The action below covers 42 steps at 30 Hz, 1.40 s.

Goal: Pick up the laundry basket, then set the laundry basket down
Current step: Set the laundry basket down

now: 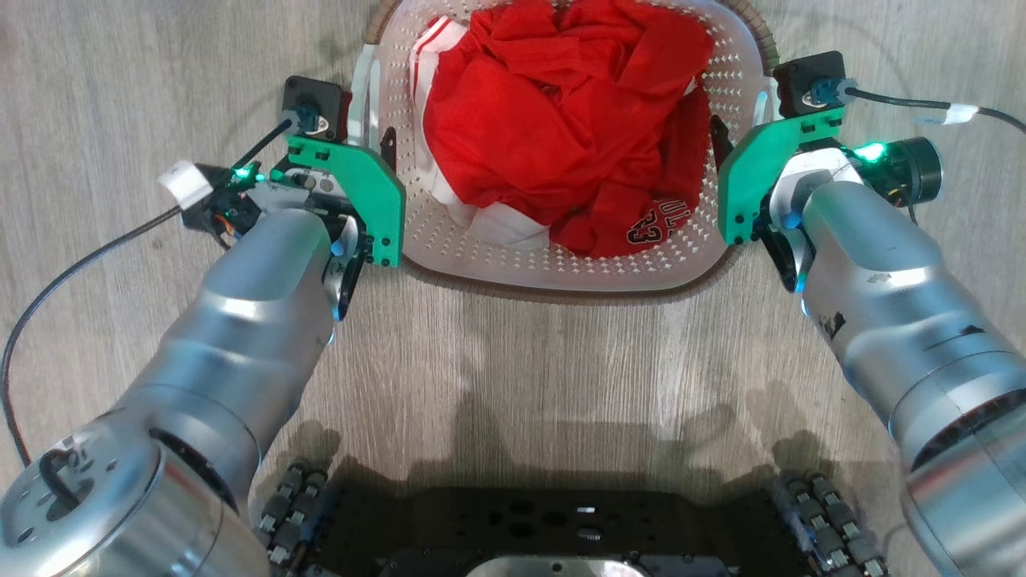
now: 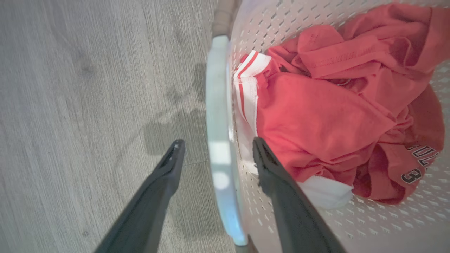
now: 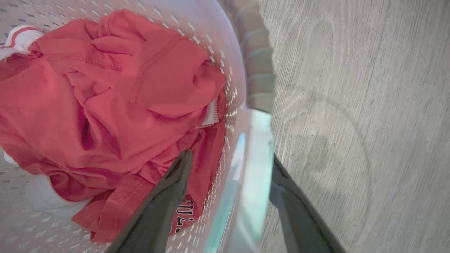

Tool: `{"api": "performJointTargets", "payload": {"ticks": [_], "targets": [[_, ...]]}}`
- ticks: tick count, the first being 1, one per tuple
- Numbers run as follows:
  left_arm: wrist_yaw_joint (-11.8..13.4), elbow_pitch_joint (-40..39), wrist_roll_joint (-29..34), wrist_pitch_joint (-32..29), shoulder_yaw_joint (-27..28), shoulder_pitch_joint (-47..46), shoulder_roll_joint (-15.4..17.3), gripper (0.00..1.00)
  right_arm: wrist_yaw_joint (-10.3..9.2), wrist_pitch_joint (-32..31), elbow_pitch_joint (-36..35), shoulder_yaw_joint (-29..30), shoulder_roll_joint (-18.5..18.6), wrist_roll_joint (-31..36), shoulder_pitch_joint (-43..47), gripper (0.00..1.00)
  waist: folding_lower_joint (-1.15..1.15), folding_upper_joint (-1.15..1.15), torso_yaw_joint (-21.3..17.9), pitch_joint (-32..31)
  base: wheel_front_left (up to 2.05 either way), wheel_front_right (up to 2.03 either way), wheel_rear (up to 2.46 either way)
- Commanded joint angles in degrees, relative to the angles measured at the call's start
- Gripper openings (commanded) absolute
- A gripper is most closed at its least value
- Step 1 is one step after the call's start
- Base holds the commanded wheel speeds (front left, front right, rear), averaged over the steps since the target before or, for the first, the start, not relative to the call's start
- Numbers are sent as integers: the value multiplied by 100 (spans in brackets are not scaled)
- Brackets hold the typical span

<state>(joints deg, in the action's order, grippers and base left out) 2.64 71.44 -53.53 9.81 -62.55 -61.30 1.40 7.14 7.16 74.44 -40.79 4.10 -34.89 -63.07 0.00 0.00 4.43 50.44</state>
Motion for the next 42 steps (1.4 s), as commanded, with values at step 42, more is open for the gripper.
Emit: {"api": "performJointTargets", "payload": {"ticks": [42], "targets": [[563, -3494, 2587, 519, 3425, 3372, 838, 100, 35, 783, -3074, 2571, -120, 2187, 2828, 100, 0, 0, -66, -3518, 0, 0, 0]]}}
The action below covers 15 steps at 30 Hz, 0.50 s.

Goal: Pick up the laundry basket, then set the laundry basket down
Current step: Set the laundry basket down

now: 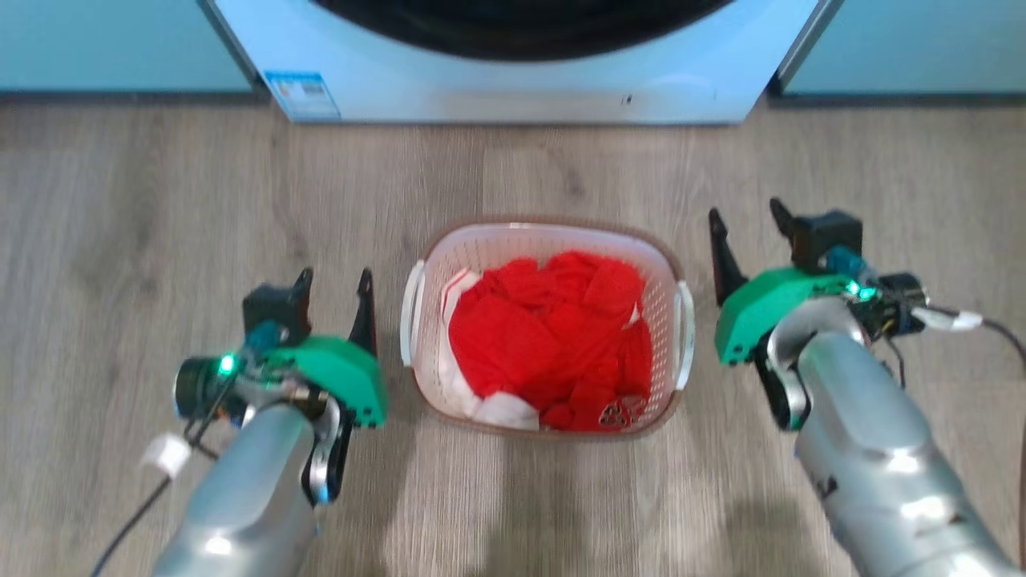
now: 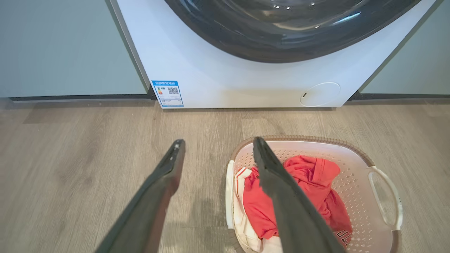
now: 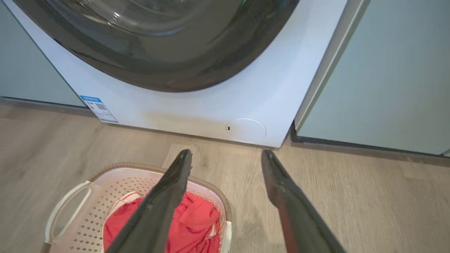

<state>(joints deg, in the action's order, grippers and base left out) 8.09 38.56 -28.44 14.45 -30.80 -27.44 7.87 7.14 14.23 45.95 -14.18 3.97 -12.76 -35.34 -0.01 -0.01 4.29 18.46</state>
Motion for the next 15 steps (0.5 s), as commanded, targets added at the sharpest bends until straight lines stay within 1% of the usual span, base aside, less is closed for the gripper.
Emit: {"api": "performJointTargets", "payload": {"ticks": [1, 9, 15], "targets": [[14, -350, 179, 54, 379, 147, 185, 100, 35, 76, -388, -86, -107, -41, 194, 100, 1, 1, -63, -408, 0, 0, 0], [-71, -1443, 931, 54, 1149, 1265, 74, 100, 35, 76, -1487, 42, -108, 35, 1103, 100, 1, 1, -65, -880, 0, 0, 0], [-85, -2152, 1311, 54, 1636, 1977, -68, 100, 35, 76, -2241, 188, -109, 110, 1761, 100, 1, 1, -54, -1143, 0, 0, 0]]}}
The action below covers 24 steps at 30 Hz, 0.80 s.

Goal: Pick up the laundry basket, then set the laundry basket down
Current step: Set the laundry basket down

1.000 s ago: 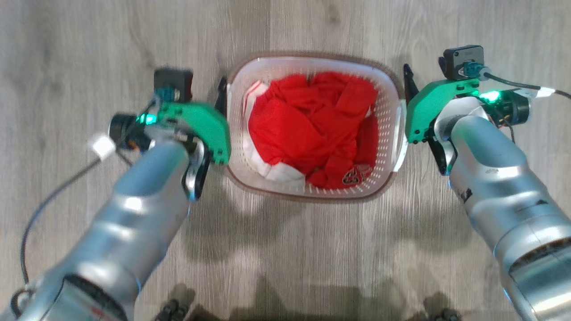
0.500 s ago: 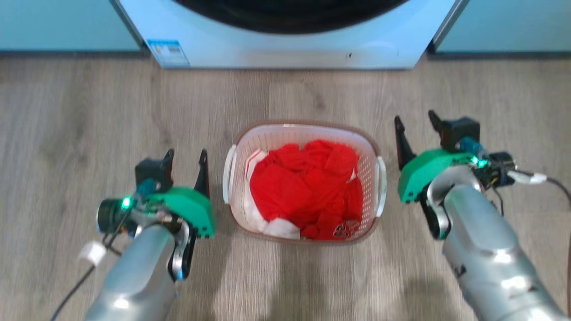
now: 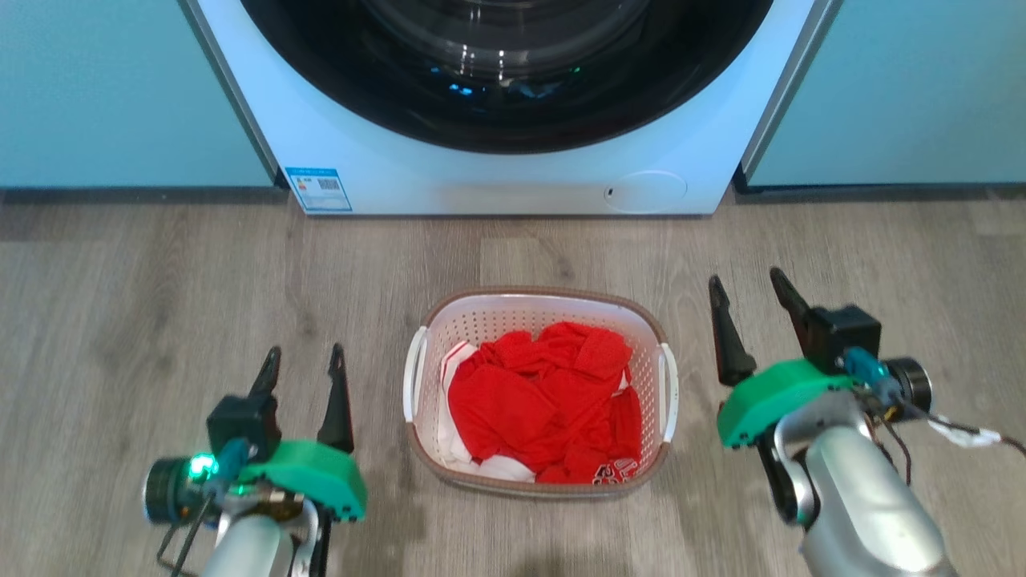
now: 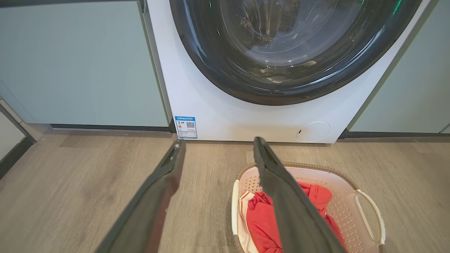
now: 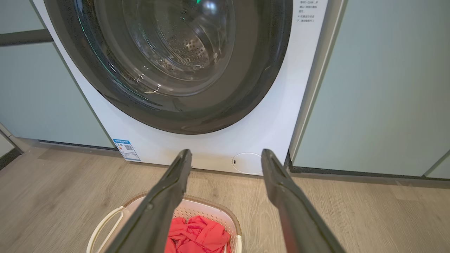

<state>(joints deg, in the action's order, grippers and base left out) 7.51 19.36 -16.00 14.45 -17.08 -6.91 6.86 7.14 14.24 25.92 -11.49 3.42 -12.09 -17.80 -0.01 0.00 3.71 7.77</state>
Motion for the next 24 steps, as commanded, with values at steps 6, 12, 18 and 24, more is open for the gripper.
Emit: {"api": "performJointTargets", "payload": {"ticks": [6, 12, 18, 24], "targets": [[-21, -606, 331, 54, 523, 397, -39, 100, 35, 75, -684, -19, -54, 94, 470, 100, 1, 0, -35, -250, 0, 0, 0], [-67, -844, 500, 54, 757, 786, -124, 100, 35, 75, -1084, 63, -54, 136, 897, 100, 1, 0, -84, -423, 0, 0, 0], [-172, -980, 605, 54, 903, 1014, -184, 100, 35, 75, -1241, 91, -54, 144, 1153, 100, 1, 0, -120, -613, 0, 0, 0], [-294, -1095, 707, 54, 1017, 1166, -220, 100, 35, 75, -1327, 90, -54, 107, 1353, 100, 1, 0, -171, -770, 0, 0, 0]]}}
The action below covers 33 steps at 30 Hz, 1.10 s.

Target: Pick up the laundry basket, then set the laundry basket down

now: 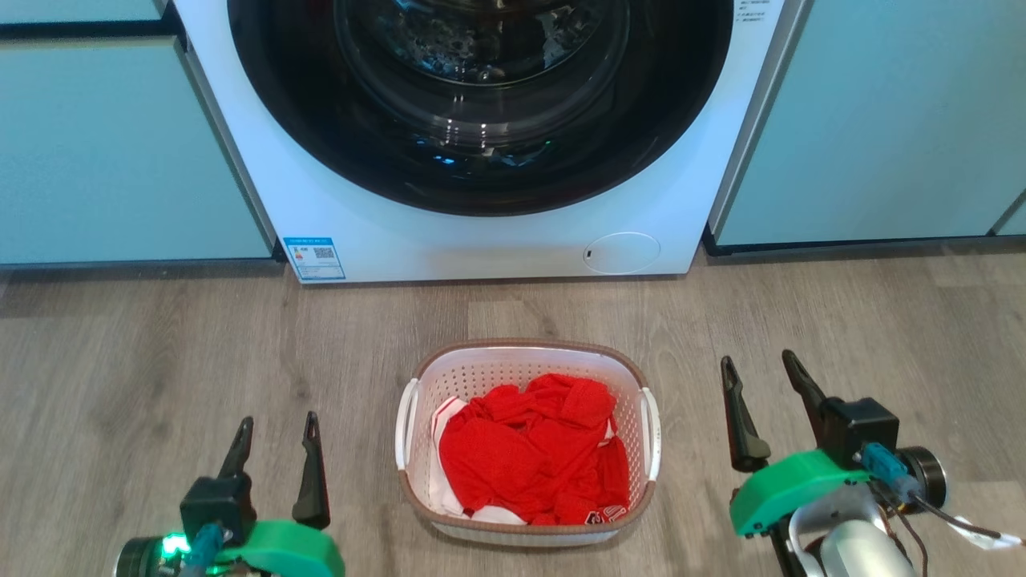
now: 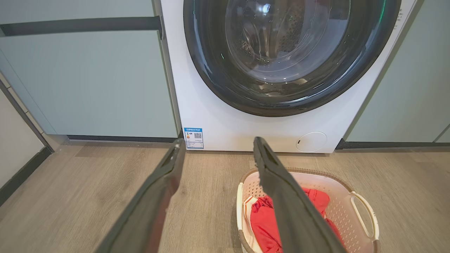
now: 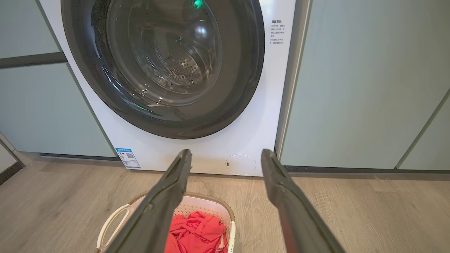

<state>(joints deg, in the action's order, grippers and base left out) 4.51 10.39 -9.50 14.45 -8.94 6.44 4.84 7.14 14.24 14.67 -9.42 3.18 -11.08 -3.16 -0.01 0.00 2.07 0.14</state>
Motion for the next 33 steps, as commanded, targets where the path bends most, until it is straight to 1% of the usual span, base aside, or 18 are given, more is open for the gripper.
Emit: {"api": "performJointTargets", "payload": {"ticks": [1, 10, 31, 32, 33], "targets": [[-8, -199, 85, 54, 214, -152, -20, 100, 35, 75, -204, -117, -30, 3, -87, 100, 1, 0, -13, -20, 0, 0, 0], [-46, -176, 293, 54, 315, -85, -52, 100, 35, 75, -164, -79, -30, 5, -8, 100, 1, 0, -48, -86, 0, 0, 0], [-91, -172, 474, 55, 407, -102, -103, 100, 35, 75, -157, -65, -30, -17, -36, 100, 1, 0, -59, -36, 0, 0, 0], [-97, 19, 409, -1, 205, 81, -108, 0, 0, -3, 27, 32, -29, -8, 116, 0, 1, 0, -60, -36, 0, 0, 0], [-97, 99, 407, -10, 199, 83, -113, 0, 0, -5, 110, 25, -30, -9, 124, 0, 1, 0, -60, -36, 0, 0, 0]]}}
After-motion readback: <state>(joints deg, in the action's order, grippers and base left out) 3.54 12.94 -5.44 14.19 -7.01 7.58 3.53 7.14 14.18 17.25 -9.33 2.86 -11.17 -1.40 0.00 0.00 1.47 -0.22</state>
